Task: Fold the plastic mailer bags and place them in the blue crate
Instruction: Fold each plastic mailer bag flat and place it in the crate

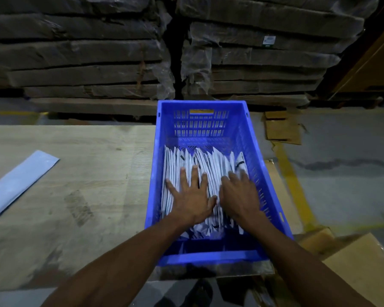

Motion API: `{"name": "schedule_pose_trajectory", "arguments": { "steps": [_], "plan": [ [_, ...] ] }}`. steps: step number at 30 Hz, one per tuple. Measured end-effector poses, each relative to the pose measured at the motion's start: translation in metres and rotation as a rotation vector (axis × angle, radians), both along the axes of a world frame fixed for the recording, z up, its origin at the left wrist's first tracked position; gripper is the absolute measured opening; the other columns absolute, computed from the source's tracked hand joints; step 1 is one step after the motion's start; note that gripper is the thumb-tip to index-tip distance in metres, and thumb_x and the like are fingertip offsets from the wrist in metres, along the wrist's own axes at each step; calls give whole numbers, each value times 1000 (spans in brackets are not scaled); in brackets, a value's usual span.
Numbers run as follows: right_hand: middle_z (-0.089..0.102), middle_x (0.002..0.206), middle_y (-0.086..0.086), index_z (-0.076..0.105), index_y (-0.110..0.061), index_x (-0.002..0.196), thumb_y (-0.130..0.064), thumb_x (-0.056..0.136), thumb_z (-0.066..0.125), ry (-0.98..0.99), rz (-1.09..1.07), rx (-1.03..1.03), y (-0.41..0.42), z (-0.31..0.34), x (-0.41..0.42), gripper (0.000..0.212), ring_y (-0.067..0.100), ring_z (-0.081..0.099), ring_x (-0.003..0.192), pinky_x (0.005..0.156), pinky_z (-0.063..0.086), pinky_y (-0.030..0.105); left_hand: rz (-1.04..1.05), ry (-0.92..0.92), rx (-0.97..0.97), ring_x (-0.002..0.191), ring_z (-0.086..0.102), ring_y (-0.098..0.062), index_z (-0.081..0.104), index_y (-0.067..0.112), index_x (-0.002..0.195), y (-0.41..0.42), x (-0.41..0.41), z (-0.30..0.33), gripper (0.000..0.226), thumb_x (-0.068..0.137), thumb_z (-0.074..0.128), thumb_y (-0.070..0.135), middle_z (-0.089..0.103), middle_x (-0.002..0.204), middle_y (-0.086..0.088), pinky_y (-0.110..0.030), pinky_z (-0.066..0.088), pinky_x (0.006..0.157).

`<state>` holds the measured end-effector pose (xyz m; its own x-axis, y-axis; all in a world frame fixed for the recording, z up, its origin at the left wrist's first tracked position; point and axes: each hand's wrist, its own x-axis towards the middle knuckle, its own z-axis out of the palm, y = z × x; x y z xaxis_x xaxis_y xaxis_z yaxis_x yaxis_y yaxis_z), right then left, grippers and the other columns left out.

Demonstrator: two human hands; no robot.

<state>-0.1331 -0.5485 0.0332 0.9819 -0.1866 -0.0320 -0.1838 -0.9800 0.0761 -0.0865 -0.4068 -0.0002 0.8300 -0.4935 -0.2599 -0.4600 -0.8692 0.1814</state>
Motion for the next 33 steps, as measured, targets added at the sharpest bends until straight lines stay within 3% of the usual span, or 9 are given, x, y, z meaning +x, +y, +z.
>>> {"name": "schedule_pose_trajectory", "arguments": {
  "steps": [5,8,11,15,19,23,25,29,33],
  "plan": [
    [63,115,8,61,-14,109,-29,90,59,97,35,45,-14,-19,0,25,35,57,114,86,53,45,-68,31,-93,155,-23,-38,2,20,165,-13,-9,-4,71,107,27,53,-17,172,-8,-79,-7,114],
    [63,111,11,61,-12,101,-26,93,55,-70,76,81,-17,-16,3,17,37,58,110,77,55,46,-44,-62,-68,157,-16,-37,9,15,164,-7,-3,7,72,106,26,54,-9,173,-9,-76,-10,113],
    [65,107,15,64,-9,98,-26,99,41,-297,227,165,0,-2,28,29,37,61,99,81,53,46,-15,-179,-52,158,-13,-36,14,12,165,14,15,32,70,106,39,40,-4,174,-9,-69,-10,118],
    [69,120,20,70,-6,109,-24,97,52,-461,358,212,62,31,82,29,37,65,109,92,53,44,34,-360,-148,159,4,-37,36,8,157,67,50,62,62,101,48,29,19,171,-12,-61,6,124],
    [69,118,16,70,-8,105,-31,96,40,-490,506,270,137,63,129,38,36,63,111,91,55,46,121,-503,-161,157,18,-36,48,7,149,147,82,85,58,96,56,29,35,165,-13,-57,17,123],
    [69,115,12,68,-8,107,-32,96,40,-460,642,282,221,69,161,38,35,62,107,87,54,45,275,-502,-103,157,16,-35,45,7,151,245,102,78,53,103,49,30,32,166,-12,-55,16,124],
    [70,113,12,68,-8,108,-28,96,45,-428,682,306,264,57,170,33,36,63,106,83,54,43,335,-515,-94,154,25,-36,50,6,146,299,108,61,48,104,49,28,41,161,-13,-56,22,121],
    [68,108,12,66,-8,110,-24,100,50,-262,738,334,343,13,173,25,36,61,101,82,51,43,456,-445,-80,143,45,-39,62,3,133,401,116,4,39,102,57,25,60,143,-16,-57,34,116],
    [66,99,9,65,-9,103,-24,99,52,-161,785,363,413,-36,181,20,34,62,93,74,51,42,562,-327,-33,142,45,-42,62,1,132,488,131,-59,42,99,64,26,57,145,-21,-58,37,114]
  ]
}}
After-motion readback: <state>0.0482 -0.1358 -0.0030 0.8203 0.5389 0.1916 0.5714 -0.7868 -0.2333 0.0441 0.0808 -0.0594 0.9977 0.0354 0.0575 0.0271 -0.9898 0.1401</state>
